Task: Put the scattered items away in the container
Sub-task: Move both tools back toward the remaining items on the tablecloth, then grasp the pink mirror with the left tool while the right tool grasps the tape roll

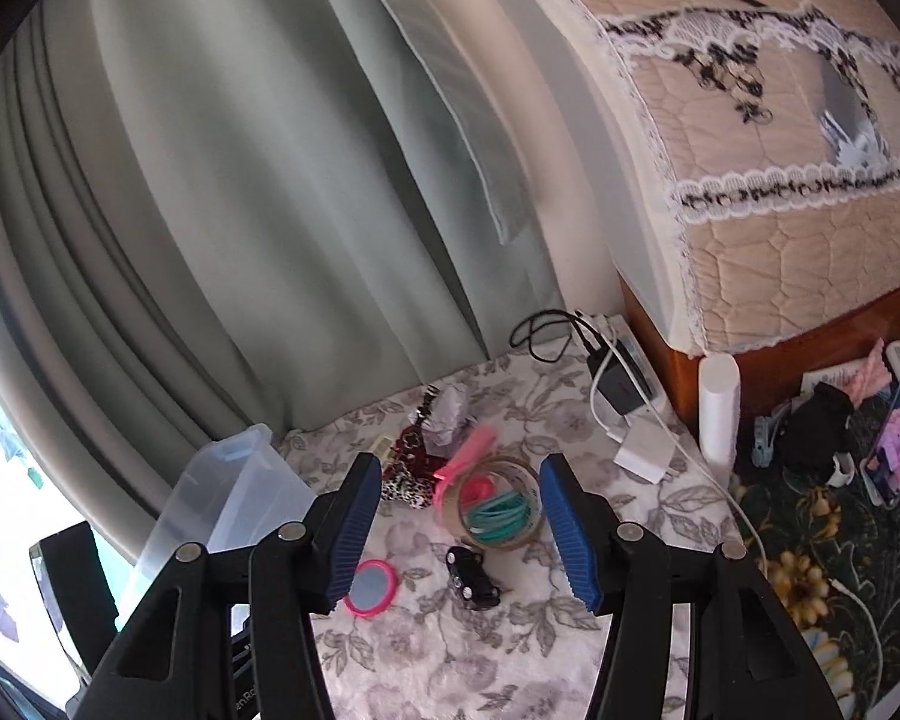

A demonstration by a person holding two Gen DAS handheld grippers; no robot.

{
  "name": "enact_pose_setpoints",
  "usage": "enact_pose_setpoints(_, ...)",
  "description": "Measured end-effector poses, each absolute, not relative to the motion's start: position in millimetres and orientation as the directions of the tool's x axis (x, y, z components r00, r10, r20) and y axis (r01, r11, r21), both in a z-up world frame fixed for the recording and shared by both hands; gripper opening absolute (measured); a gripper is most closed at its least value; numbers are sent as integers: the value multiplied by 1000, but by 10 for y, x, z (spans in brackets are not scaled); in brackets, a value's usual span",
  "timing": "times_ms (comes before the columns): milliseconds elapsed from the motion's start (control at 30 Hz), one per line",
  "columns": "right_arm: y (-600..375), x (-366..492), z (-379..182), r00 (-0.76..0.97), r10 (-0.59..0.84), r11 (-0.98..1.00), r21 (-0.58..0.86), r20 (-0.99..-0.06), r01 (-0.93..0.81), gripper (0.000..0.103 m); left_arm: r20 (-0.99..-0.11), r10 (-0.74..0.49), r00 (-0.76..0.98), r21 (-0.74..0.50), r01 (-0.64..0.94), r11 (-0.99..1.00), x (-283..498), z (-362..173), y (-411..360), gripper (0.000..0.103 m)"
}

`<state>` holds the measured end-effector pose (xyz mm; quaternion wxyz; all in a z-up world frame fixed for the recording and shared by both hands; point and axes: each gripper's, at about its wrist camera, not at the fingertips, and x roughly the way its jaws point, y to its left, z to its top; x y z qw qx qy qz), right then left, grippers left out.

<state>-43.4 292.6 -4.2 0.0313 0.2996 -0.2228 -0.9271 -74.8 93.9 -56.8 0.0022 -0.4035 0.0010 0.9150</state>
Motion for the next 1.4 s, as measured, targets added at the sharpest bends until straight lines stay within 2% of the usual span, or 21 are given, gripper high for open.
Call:
enact_pose_setpoints(167,2956,-636,-374,-767,-197,-897,428,-611,-110,59,-783,-11,-622,7,8,-1000,-917,-965,888,70)
enact_pose_setpoints(467,2683,-958,-900,-669,-255,-916,396,-698,-64,59,-842,-60,-537,40,49,-998,-1205,-1596,701,70)
enact_pose_setpoints(667,2545,-1160,-1153,-637,-271,-923,383,-722,-41,59,-872,-46,-487,19,59,-998,-1324,-1818,613,70)
enact_pose_setpoints(1067,2319,-1628,-1307,-650,-293,-929,369,-701,22,58,-871,-7,-492,-26,60,-998,-1535,-2032,501,71)
enact_pose_setpoints(1267,2267,-1808,-1413,-647,-299,-928,372,-701,25,43,-865,3,-502,-33,51,-998,-1599,-2048,476,77)
enact_pose_setpoints(1367,2257,-1837,-1455,-650,-311,-923,384,-694,32,32,-861,-4,-509,-26,52,-998,-1639,-2058,474,79)
enact_pose_setpoints(1400,2258,-1838,-1464,-651,-320,-920,390,-689,39,25,-860,-7,-511,-25,54,-998,-1658,-2064,474,80)
